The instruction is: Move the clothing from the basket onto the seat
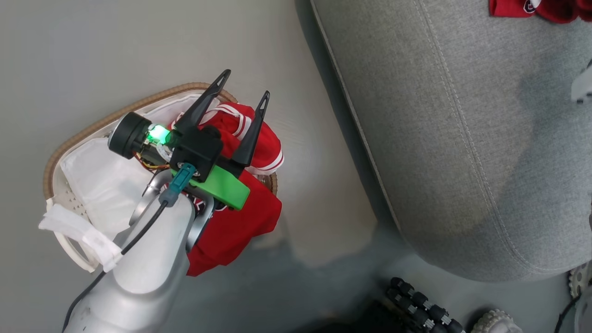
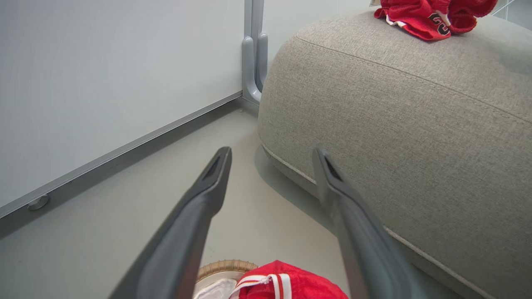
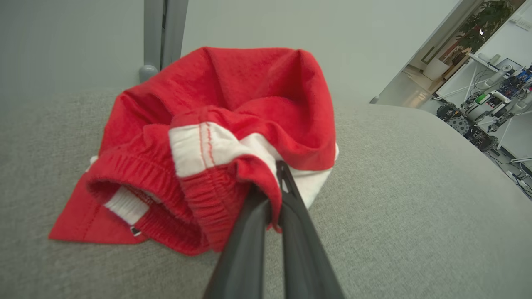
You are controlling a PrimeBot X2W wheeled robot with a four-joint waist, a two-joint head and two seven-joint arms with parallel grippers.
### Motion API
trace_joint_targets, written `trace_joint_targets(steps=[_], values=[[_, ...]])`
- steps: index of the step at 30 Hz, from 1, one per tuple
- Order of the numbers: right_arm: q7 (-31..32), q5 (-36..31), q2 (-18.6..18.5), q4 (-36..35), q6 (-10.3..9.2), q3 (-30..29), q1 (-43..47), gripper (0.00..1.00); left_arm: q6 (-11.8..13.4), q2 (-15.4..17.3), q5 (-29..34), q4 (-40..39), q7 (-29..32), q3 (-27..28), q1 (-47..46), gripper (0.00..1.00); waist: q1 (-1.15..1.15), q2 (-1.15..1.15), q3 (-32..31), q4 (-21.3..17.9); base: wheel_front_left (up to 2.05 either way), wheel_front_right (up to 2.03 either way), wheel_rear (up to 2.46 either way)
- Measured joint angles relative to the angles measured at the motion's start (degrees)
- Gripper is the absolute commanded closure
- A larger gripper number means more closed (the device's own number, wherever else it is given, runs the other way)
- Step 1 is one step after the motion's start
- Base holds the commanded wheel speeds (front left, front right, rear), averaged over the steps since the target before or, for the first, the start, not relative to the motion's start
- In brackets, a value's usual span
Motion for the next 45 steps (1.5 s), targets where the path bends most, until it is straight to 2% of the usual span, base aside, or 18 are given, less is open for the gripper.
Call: trace_joint_targets(steps=[1,2,3,12,18,24,32,45], values=[[0.0,0.0,0.1,0.0,0.00,-0.6,1.4,0.84,0.0,-0.2,-0.2,0.2,0.0,0.1,0.0,0.00,0.00,0.00,-0.3,0.2,0.00,0.00,0.00],[0.0,0.1,0.1,-0.1,0.00,-1.0,2.6,0.38,0.0,-0.3,-0.3,0.3,0.0,0.2,0.0,0.00,0.00,0.00,-0.6,0.3,0.00,0.00,0.00],[0.0,0.2,0.1,-0.5,0.00,-1.1,3.6,0.00,0.0,-0.4,-0.3,0.5,0.0,0.4,0.2,0.00,0.00,0.00,-0.9,0.3,0.00,0.00,0.00],[0.0,3.1,1.8,-6.7,0.00,1.0,15.4,0.00,1.3,-2.2,-1.5,2.2,0.0,3.2,4.7,0.00,-0.01,0.00,-7.1,0.5,0.00,0.00,0.00],[0.0,5.0,2.7,-11.3,0.00,6.1,20.9,0.00,2.3,-3.5,-2.4,3.1,0.0,6.2,8.7,0.00,-0.01,0.00,-12.3,1.3,0.00,0.00,0.00],[0.0,6.4,5.6,-16.4,0.00,10.3,24.0,0.00,3.4,-4.6,-2.7,3.7,0.0,10.4,12.8,0.00,-0.01,0.00,-17.4,3.0,0.00,0.00,0.00],[0.0,8.3,9.1,-18.2,0.00,14.5,26.4,0.00,4.9,-5.6,-2.7,4.4,0.0,17.1,17.6,0.00,-0.01,0.00,-22.2,7.8,0.00,0.00,0.00],[0.0,9.3,10.4,-17.0,0.00,18.6,30.0,0.00,5.7,-6.2,-1.3,5.6,0.0,26.8,23.9,0.00,-0.01,0.00,-28.6,14.8,0.00,0.00,0.00]])
